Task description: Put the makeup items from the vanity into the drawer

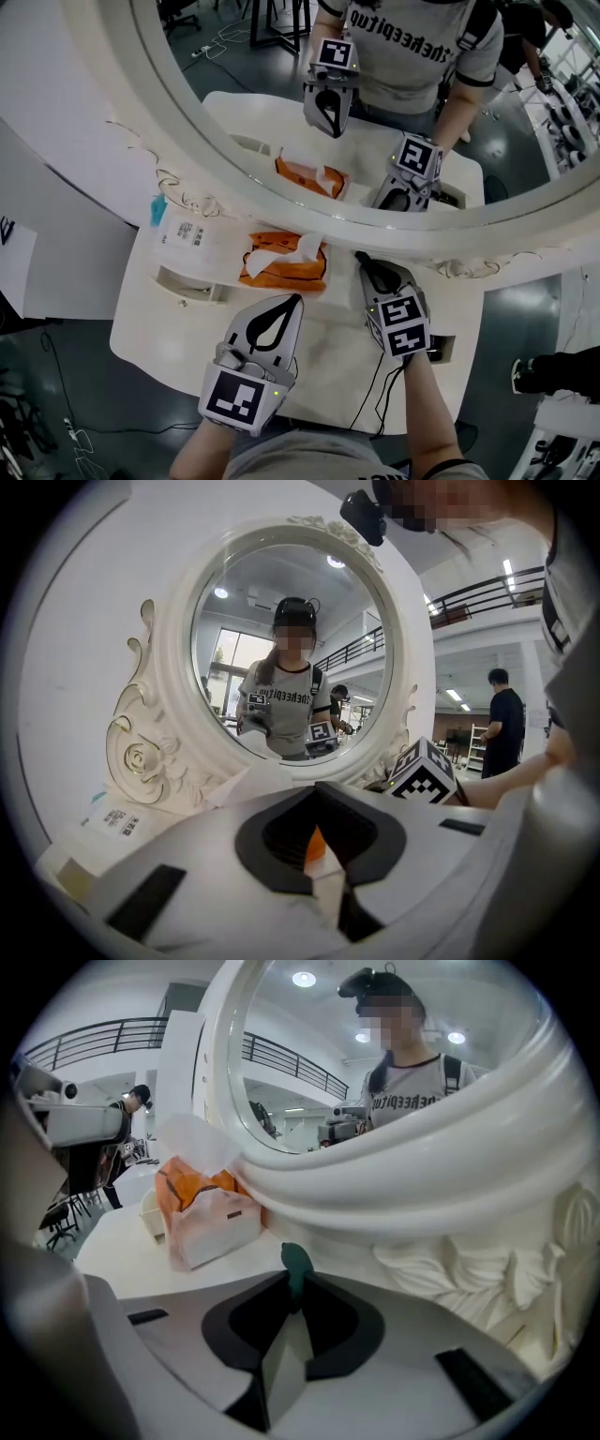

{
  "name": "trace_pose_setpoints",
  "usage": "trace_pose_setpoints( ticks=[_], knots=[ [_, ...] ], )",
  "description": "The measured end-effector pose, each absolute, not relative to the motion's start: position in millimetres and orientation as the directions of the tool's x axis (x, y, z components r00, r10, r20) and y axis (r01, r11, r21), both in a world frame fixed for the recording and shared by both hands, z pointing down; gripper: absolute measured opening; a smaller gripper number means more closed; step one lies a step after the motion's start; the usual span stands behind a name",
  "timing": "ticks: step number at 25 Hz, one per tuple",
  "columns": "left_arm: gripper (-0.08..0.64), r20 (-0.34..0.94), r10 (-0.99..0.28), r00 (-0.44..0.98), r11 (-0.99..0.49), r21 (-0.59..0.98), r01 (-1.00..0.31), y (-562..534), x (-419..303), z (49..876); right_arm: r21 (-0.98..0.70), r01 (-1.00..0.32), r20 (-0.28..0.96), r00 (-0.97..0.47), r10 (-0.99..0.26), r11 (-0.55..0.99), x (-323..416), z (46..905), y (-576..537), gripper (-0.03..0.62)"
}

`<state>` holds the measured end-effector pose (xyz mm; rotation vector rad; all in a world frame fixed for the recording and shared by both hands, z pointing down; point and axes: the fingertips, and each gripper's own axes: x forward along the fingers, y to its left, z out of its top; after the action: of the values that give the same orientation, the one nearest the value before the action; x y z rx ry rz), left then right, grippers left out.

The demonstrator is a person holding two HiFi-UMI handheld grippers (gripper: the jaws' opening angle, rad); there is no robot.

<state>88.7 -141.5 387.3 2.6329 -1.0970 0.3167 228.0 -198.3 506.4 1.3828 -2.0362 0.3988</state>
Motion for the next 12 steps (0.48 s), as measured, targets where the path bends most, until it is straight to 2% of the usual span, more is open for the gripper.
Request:
trace_pose_setpoints(
  ticks=[12],
  knots=[
    [0.037, 0.296, -0.650, 0.700, -0.690, 0.157, -0.707, -132.2, 95.9, 383.3, 0.032, -0.911, 0.606, -0.310, -0.732, 0.412, 221.4, 484.3, -179.9, 0.049]
  ],
)
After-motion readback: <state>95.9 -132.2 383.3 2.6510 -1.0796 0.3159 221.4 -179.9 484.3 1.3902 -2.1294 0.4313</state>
